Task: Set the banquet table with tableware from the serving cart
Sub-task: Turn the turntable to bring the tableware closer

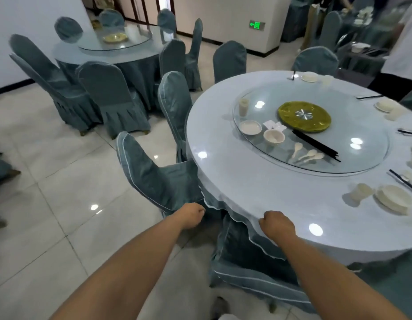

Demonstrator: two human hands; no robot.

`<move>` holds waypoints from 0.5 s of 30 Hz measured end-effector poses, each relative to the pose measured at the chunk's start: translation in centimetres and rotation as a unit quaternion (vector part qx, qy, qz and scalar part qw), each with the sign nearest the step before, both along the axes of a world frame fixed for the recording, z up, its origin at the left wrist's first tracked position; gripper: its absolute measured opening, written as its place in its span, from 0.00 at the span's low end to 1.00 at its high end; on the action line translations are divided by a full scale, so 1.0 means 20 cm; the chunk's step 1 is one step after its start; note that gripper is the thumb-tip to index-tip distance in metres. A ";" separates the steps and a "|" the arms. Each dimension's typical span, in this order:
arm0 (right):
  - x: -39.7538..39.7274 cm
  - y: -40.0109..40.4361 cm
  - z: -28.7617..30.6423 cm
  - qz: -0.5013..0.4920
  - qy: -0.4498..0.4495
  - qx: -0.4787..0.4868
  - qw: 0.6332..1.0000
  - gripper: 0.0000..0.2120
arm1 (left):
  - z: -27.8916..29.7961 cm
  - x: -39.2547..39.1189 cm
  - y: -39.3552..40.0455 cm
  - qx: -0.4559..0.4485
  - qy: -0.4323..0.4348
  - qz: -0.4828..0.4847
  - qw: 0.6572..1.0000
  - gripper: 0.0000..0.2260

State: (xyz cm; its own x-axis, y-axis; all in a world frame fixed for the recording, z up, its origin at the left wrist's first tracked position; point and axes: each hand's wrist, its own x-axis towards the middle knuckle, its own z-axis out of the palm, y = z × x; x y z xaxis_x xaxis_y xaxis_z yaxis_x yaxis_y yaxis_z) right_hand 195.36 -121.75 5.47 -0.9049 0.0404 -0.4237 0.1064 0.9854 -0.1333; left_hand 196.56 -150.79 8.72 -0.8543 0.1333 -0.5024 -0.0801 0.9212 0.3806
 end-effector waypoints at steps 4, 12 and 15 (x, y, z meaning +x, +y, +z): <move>-0.23 -0.19 -0.02 -0.015 -0.004 -0.025 1.000 0.09 | 0.03 -0.19 -0.24 -0.025 -0.015 0.013 0.999 0.15; -0.56 -0.52 -0.07 -0.025 -0.008 -0.039 0.999 0.10 | -0.05 -0.60 -0.55 -0.028 -0.037 0.007 0.999 0.16; -0.70 -0.60 -0.10 -0.063 -0.008 -0.040 0.997 0.09 | -0.12 -0.83 -0.63 -0.026 -0.048 -0.031 0.998 0.17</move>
